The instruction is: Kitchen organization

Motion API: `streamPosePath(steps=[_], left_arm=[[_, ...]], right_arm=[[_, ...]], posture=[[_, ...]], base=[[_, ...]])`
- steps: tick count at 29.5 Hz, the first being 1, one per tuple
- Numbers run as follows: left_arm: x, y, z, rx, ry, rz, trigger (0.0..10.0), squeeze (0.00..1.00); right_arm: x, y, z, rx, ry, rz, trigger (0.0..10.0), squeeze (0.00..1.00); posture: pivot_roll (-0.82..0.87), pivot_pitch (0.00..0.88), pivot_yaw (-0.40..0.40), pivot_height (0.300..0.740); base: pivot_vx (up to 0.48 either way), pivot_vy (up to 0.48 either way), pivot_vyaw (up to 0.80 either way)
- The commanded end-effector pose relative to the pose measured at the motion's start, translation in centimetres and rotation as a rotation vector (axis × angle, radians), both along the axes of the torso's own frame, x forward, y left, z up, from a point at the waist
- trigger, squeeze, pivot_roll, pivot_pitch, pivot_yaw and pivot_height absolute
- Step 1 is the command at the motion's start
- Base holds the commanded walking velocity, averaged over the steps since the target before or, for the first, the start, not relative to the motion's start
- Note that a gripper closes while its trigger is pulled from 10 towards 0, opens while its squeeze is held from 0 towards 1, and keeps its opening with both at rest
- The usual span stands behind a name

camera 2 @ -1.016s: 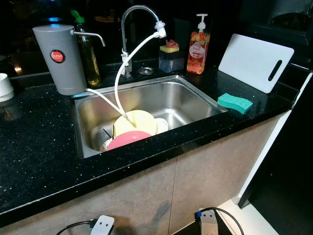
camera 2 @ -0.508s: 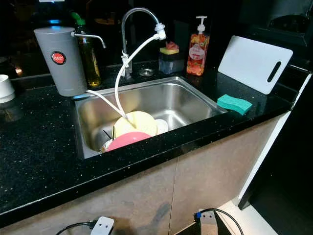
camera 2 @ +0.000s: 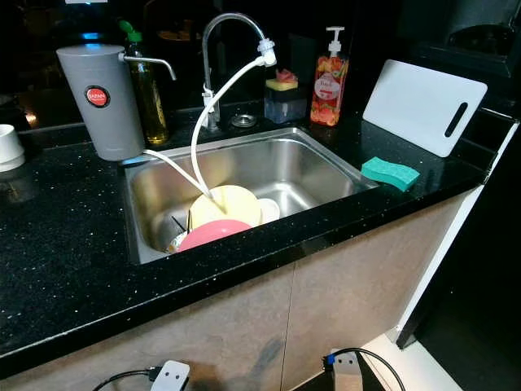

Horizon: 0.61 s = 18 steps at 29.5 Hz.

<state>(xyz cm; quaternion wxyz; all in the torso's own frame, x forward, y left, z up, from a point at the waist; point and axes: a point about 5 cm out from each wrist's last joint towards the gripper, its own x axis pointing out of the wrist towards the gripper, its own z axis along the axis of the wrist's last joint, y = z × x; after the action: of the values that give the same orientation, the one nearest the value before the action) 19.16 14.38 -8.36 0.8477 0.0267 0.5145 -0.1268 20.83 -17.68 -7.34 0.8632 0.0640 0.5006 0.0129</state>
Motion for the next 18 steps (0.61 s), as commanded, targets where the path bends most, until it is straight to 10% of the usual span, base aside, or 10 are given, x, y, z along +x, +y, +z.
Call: streamPosePath(steps=[1, 18], left_arm=[[-0.5, -0.5, -0.2, -0.015, 0.031, -0.003, 10.0, 0.0], [-0.9, -0.7, -0.5, -0.007, 0.06, -0.01, 10.0, 0.0]], right_arm=[[-0.5, 0.2, -0.3, 0.01, 0.026, -0.003, 10.0, 0.0], [0.3, 0.6, 0.1, 0.018, 0.011, 0.0, 10.0, 0.0]], posture=[[-0.02, 0.028, -0.029, 0.74], [-0.02, 0.035, -0.031, 0.74]], base=[[0.0, 0.0, 0.0], [0.0, 0.0, 0.0]])
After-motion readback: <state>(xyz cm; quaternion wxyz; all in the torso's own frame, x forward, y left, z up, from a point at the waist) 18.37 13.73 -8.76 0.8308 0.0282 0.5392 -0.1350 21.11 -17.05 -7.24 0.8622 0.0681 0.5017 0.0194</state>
